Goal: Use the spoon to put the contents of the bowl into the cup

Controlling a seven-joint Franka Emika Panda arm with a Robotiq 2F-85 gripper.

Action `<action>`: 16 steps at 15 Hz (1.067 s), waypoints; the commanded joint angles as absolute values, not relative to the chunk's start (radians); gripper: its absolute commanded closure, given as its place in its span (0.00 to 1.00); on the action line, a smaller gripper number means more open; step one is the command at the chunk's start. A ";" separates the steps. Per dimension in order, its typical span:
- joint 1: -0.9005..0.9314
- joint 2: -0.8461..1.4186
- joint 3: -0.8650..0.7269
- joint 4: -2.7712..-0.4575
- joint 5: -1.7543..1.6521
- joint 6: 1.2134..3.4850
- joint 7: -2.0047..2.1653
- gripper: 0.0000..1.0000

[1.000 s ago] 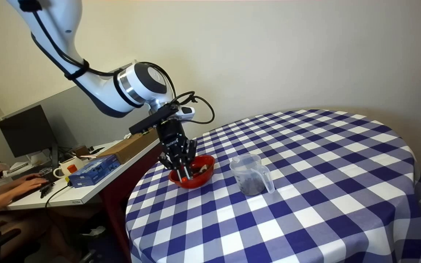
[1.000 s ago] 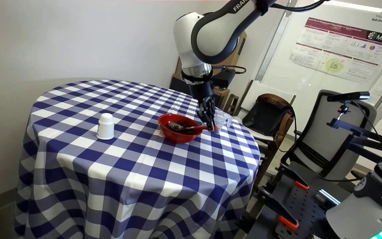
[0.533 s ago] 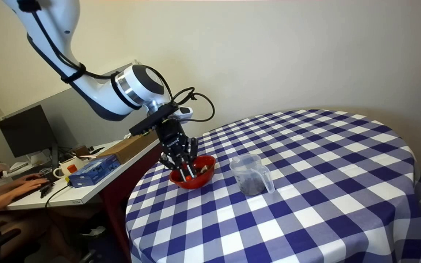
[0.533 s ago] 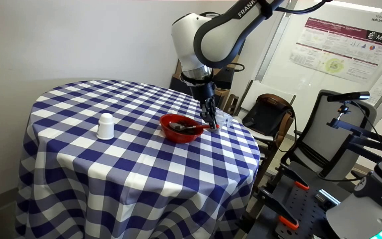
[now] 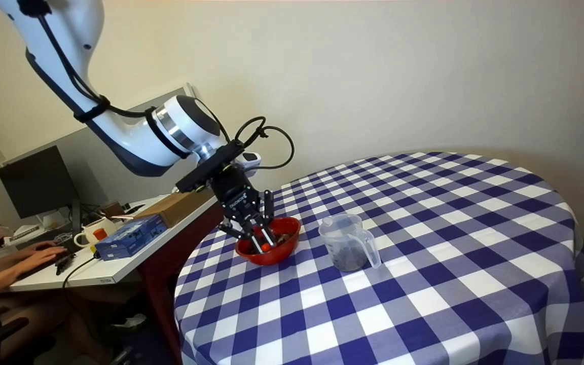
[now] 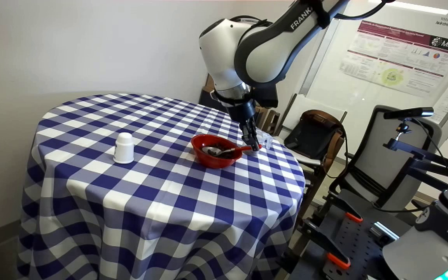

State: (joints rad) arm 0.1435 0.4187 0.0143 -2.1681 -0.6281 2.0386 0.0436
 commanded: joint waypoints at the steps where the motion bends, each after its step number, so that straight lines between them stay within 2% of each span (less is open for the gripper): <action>1: 0.156 0.384 0.016 -2.215 -0.691 2.025 0.062 0.90; 16: 0.151 0.365 0.079 -2.254 -0.670 2.028 0.046 0.91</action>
